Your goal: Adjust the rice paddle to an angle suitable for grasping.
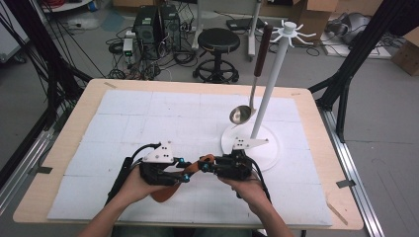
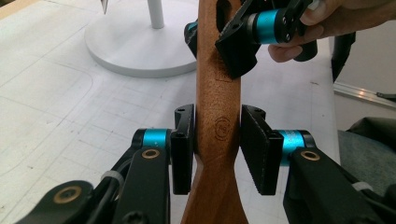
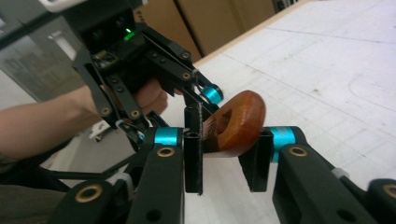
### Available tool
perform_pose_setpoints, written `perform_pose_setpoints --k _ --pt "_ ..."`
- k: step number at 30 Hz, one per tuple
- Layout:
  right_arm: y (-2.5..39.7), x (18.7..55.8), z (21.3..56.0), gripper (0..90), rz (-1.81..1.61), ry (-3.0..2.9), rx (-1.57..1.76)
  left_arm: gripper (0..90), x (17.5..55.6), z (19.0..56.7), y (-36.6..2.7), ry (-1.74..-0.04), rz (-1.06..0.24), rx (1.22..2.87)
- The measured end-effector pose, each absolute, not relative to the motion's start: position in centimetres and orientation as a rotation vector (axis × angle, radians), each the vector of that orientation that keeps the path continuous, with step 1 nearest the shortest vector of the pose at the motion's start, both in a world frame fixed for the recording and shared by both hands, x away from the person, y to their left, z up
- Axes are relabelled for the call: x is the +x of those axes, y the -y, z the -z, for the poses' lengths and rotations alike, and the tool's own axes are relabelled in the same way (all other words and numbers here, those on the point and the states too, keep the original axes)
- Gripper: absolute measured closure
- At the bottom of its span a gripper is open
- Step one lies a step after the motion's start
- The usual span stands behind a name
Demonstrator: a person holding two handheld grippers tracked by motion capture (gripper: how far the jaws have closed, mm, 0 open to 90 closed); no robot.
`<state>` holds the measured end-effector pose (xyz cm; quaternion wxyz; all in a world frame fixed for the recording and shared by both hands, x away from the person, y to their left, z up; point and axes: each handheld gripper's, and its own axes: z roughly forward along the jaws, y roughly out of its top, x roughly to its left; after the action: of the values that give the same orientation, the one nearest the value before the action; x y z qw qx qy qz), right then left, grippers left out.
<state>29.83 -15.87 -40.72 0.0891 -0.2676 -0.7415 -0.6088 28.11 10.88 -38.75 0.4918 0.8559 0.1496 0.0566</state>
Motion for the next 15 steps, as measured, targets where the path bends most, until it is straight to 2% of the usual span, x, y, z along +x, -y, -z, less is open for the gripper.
perform_pose_setpoints --k 9,15 --pt "16.2 29.7 39.8 82.0 1.851 2.158 -0.720 61.7 28.3 38.4 -11.4 -0.361 -0.123 2.054" --pt "16.4 29.5 38.4 82.4 1.881 2.203 -0.683 59.5 28.4 38.0 -11.8 -0.351 -0.114 2.033"
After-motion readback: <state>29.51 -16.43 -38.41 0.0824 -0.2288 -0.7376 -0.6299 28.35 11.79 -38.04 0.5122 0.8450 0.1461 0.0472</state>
